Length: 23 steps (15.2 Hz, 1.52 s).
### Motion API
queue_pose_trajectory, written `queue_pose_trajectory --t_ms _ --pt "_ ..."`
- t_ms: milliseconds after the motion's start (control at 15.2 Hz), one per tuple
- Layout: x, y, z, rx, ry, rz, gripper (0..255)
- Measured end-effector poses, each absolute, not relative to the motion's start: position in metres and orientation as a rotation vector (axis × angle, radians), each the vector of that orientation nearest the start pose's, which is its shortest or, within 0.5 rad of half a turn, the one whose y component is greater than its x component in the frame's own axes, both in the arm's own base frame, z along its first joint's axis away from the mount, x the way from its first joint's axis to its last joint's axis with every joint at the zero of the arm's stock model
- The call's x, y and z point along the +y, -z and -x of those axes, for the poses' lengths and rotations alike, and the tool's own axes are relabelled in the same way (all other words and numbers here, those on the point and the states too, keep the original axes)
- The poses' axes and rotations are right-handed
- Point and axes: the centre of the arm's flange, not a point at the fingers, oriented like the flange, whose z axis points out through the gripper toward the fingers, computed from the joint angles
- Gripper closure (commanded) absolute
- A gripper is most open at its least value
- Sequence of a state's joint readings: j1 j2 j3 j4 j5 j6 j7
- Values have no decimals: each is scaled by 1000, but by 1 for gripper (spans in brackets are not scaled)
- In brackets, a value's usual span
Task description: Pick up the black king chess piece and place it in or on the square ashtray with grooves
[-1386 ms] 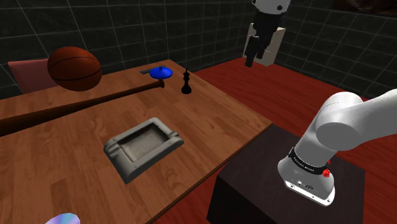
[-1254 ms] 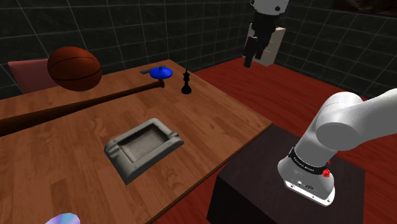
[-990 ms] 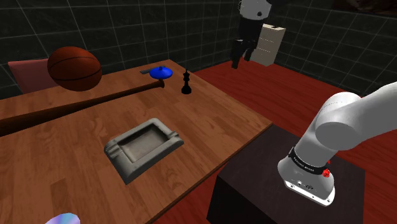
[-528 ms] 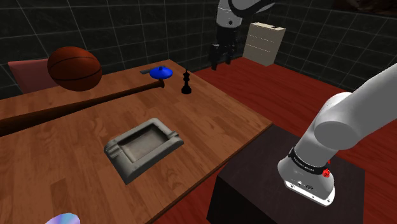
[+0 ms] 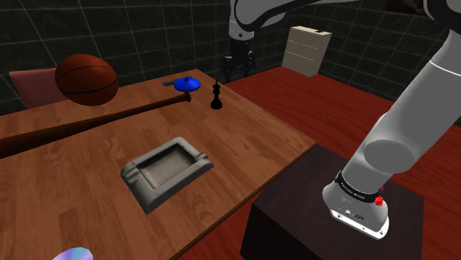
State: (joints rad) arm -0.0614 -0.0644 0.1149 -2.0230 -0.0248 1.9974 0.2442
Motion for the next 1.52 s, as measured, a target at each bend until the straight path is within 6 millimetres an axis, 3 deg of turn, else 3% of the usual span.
queue_pose_trajectory --t_ms 726,1254,1518 --pt "7 -421 -665 478 57 3115 0" --pt "5 -381 -674 490 56 3113 0" --pt "6 -378 -674 490 57 3113 0"
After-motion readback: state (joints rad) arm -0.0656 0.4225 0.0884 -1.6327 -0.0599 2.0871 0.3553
